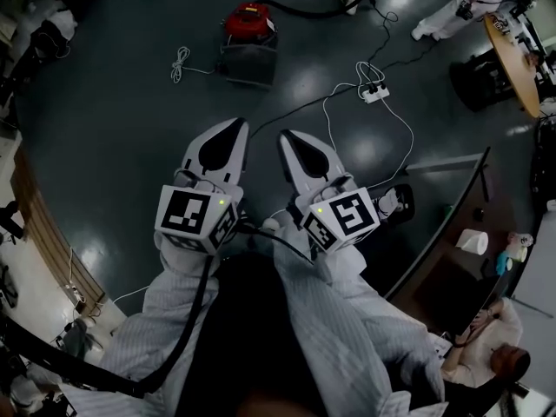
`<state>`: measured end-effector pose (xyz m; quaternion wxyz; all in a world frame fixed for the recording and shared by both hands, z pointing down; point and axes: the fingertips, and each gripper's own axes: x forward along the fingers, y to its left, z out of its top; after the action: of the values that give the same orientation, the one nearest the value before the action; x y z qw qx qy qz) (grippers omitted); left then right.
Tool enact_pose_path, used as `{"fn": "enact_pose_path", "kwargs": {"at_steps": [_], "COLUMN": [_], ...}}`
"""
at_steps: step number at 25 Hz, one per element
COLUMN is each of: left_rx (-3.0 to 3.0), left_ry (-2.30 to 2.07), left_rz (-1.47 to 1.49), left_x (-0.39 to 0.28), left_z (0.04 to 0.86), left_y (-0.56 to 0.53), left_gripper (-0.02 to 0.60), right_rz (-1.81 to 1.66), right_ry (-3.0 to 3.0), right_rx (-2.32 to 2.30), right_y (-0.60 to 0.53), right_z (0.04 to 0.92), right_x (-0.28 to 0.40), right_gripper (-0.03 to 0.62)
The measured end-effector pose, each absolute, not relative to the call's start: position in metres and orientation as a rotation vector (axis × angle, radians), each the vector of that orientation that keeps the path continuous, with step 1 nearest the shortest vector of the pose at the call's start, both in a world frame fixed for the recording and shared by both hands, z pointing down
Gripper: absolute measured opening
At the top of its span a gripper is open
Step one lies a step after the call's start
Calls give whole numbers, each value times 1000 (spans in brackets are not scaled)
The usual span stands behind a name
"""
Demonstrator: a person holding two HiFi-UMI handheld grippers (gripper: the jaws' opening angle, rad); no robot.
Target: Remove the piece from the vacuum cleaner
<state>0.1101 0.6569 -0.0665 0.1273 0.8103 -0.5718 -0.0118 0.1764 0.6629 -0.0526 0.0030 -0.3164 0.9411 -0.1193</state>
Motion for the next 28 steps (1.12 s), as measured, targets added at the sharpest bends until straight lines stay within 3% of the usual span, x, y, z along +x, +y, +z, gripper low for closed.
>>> {"fn": "enact_pose_path", "kwargs": {"at_steps": [13, 28], "left_rx": [2311, 2099], "left_ry": [-1668, -1811], "left_rz": [32, 92], "left_x": [59, 35], "left_z": [-30, -1], "left_y": [578, 293], "left_gripper": [5, 5], "right_rz": [-514, -536], "right_ry": [2893, 3052], "right_rx": [-1024, -789], "right_y": [571, 274], "right_z": [-14, -5], "right_x": [136, 130], "right_gripper": [2, 2]}}
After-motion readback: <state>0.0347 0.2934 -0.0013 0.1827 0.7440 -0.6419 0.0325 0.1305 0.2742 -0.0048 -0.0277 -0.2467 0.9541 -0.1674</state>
